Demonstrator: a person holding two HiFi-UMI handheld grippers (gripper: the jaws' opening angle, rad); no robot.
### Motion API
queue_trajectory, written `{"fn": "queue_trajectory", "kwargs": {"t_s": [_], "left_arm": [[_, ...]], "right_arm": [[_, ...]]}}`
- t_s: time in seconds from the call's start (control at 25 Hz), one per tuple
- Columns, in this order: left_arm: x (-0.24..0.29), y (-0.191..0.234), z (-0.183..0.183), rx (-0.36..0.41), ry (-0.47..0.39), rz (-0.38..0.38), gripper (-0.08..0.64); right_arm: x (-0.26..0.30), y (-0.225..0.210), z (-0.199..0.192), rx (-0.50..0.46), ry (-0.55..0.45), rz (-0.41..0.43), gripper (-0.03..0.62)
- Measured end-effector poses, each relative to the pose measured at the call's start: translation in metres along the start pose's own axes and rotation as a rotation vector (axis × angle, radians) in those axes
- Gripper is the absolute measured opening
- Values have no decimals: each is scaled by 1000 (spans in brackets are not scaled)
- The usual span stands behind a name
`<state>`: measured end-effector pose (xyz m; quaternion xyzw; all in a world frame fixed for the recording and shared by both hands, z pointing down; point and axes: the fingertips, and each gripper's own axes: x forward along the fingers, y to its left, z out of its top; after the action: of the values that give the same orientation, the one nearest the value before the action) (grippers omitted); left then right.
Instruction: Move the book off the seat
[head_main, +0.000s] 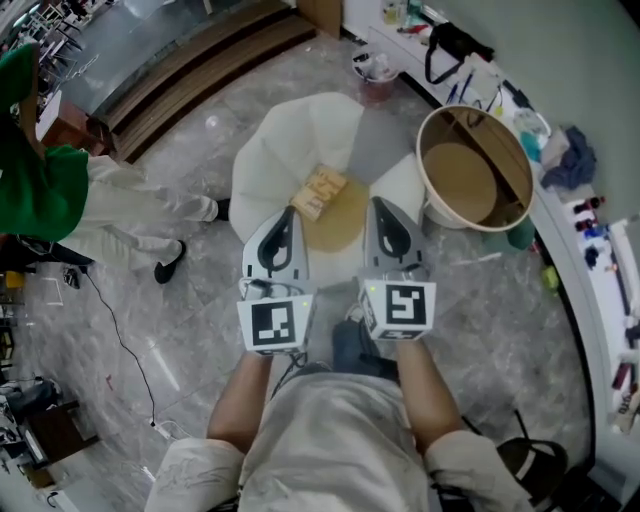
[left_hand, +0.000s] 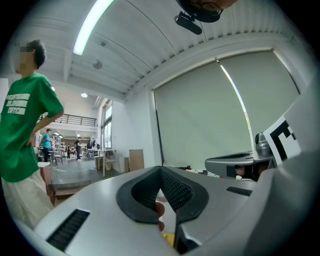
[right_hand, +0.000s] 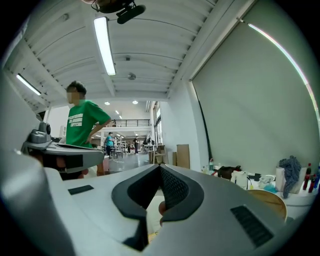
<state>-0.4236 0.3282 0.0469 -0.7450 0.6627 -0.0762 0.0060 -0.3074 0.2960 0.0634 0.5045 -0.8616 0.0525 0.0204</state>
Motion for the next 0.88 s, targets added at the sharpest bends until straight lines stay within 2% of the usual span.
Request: {"fn": "queue_trajectory", "kwargs": {"t_s": [0.24,0.4,0.64,0.88], "left_arm": [[38,-10,-6,-15,39,5,2],[53,-10,-13,14,48,-5,2],[77,0,-28,-17,89,-25,2],[103,29,-46,-34,95,-68,2]], "right_arm": [[24,-37,-6,18,-3,-14,0],[35,-48,-13,30,0,-26,-1],[56,-54,-22,35,32,-46,0],[88,-44,-36,22,64,-91,0]]}}
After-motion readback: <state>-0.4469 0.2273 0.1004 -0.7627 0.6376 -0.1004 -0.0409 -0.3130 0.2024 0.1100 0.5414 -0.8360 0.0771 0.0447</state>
